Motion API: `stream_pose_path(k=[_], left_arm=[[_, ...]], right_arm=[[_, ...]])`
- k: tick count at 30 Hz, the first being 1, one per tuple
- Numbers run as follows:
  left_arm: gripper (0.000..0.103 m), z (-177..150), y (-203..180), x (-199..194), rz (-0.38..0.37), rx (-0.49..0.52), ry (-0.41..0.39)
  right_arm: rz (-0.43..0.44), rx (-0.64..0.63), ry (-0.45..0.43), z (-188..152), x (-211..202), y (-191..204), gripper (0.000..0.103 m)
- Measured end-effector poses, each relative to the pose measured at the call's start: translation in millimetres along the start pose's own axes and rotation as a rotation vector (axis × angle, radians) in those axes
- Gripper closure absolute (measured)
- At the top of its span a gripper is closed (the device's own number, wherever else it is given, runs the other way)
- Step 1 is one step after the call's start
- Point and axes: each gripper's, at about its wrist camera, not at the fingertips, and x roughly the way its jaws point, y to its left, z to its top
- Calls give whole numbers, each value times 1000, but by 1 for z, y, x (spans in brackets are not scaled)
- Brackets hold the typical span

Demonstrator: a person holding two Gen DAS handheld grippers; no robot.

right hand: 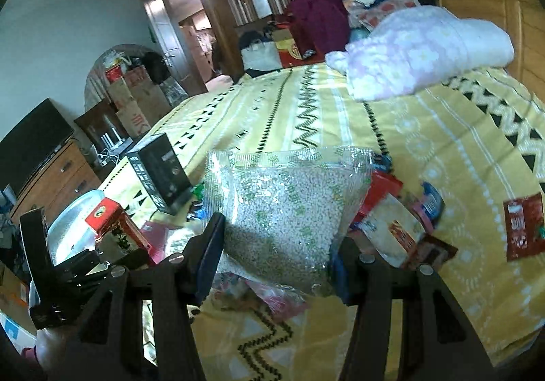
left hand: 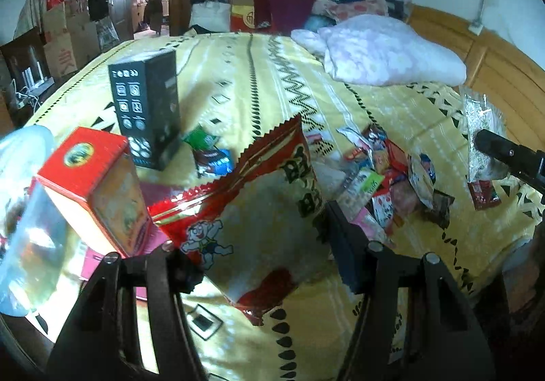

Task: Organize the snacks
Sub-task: 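Carry both held bags over to the clear glass bowl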

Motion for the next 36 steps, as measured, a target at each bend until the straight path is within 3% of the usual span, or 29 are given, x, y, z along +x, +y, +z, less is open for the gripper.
stream_pose_path(k=[15, 23, 27, 29, 36], left_arm=[[41, 6, 8, -3, 16, -17, -11], [41, 30, 29, -32, 43, -26, -82], [41, 52, 69, -57, 122, -67, -143], [41, 61, 102, -72, 201, -95, -172], [41, 56, 208, -120, 415, -229, -217]], right_arm=[[33, -3, 33, -5, 10, 16, 44], [85, -39, 1, 18, 8, 44, 44], [156, -77, -17, 38, 14, 79, 44], [213, -101, -21, 50, 21, 108, 44], [435, -191, 25, 70, 59, 225, 44]])
